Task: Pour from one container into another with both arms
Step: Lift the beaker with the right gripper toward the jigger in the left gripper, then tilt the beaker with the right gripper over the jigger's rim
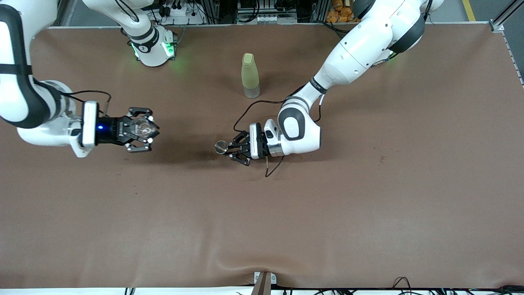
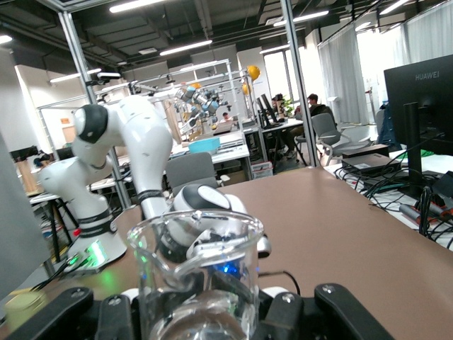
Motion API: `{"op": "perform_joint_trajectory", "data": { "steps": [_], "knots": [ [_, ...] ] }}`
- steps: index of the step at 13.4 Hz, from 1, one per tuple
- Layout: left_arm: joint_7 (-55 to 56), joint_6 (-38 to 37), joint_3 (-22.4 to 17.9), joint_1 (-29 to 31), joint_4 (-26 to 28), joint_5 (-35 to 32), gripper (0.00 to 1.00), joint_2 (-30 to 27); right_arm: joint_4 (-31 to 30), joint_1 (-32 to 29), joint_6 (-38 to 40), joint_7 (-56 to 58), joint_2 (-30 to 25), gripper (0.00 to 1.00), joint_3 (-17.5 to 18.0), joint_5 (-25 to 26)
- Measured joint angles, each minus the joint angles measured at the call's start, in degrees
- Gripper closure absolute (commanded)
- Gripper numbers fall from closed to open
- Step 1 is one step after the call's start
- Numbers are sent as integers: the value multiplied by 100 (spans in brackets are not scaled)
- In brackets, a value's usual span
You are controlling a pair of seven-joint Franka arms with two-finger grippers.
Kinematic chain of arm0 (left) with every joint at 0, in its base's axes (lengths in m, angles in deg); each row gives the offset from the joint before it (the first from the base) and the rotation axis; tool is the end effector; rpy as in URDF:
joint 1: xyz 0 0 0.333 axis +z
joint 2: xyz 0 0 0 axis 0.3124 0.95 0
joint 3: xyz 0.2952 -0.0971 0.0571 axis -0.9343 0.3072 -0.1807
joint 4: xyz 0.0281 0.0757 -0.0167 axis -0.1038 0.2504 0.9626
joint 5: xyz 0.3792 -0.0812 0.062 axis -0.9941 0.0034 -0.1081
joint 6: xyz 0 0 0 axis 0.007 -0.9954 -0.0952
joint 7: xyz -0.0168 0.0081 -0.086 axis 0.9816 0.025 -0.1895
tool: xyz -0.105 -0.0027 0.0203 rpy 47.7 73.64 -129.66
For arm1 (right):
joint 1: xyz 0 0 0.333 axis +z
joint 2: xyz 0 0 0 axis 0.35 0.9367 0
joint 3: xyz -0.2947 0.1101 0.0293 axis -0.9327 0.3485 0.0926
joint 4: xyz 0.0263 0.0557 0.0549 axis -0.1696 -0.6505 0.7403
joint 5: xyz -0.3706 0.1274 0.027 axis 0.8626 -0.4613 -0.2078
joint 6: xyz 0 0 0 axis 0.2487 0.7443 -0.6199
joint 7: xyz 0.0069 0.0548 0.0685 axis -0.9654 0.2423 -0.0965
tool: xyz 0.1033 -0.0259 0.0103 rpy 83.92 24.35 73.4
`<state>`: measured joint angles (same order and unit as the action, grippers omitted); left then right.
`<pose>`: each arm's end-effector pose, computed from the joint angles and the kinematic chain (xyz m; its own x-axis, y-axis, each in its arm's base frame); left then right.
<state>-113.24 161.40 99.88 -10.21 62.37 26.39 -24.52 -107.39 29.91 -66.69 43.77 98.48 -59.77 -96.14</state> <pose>0.5227 -0.5198 0.1607 0.1021 -0.3105 0.9451 -0.9948 -0.0376 0.0951 0.5621 0.0904 0.3641 0.1978 0.0894 0.9762 0.9800 0.0021 -0.1988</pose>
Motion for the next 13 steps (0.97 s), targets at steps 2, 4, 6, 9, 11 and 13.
{"op": "perform_joint_trajectory", "data": {
  "steps": [2, 4, 6, 9, 11, 13],
  "knots": [
    [0, 0, -13, -82, -97, 2, 100, 31, -124, 367, -365, 0, 0, 100, 59, -414],
    [0, 0, -14, -129, -137, 47, 100, 33, -228, 693, -731, 0, 0, 100, 161, -877],
    [-3, 0, -15, -186, -177, 159, 100, 34, -318, 924, -1135, 0, 0, 100, 387, -1298],
    [-3, 2, -29, -241, -232, 244, 100, 38, -613, 1140, -1619, 5, 1, 100, 801, -1916],
    [-3, 3, -58, -220, -232, 251, 100, 48, -784, 1181, -1696, 8, 0, 100, 926, -2074],
    [-3, 2, -79, -184, -232, 251, 100, 53, -941, 1183, -1697, 18, 0, 100, 940, -2098]
  ]
}}
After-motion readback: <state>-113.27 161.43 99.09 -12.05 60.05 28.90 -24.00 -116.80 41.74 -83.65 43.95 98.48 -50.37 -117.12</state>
